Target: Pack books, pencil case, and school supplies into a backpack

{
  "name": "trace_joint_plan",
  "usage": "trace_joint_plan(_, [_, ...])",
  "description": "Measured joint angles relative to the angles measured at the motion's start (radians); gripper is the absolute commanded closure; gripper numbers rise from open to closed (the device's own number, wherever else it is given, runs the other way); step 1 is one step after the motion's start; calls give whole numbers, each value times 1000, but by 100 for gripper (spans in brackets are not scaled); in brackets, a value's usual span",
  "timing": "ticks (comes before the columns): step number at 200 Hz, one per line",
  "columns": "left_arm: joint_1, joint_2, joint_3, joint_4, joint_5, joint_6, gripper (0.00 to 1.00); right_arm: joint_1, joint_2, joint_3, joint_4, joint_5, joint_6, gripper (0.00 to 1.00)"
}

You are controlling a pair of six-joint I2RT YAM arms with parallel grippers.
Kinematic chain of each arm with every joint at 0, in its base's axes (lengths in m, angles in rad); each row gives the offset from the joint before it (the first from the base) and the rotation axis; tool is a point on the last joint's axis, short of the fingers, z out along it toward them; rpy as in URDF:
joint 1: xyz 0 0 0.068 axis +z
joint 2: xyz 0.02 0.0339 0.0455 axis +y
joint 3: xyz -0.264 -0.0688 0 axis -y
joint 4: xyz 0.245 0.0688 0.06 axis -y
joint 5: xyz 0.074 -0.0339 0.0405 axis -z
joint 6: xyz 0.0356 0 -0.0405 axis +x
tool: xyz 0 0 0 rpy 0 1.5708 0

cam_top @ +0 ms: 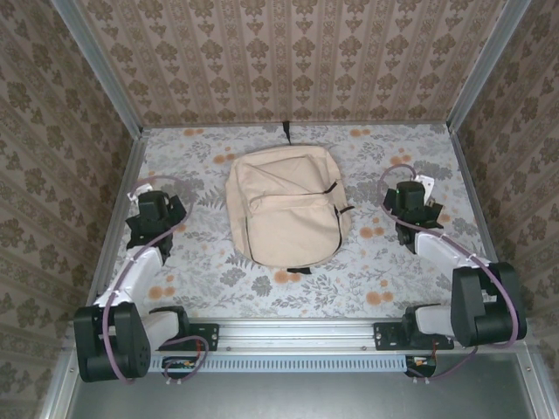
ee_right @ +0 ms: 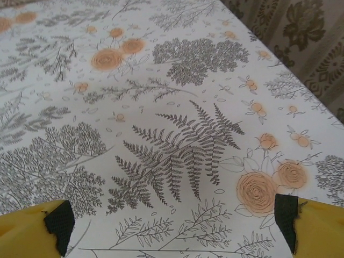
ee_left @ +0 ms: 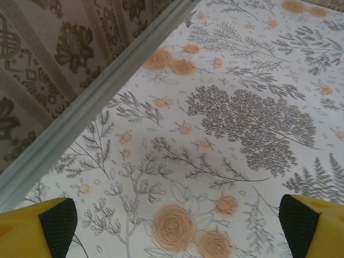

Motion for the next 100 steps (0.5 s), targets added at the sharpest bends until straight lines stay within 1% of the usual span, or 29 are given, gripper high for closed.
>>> trace_joint_plan(22, [0,0,-95,147,-3,67,0,2,18,-74,147,-40,-53,0])
trace_joint_plan(38, [0,5,-159,255,11,110,0,27,35,-113,253,-57,-110,0])
trace_joint_plan(67, [0,37,-238,452,70,182,0,90,72,-137,420,-91,-214,0])
trace_joint_plan(100, [0,100,-299,690,149,230,0,95,127,-168,575,-121,-275,0])
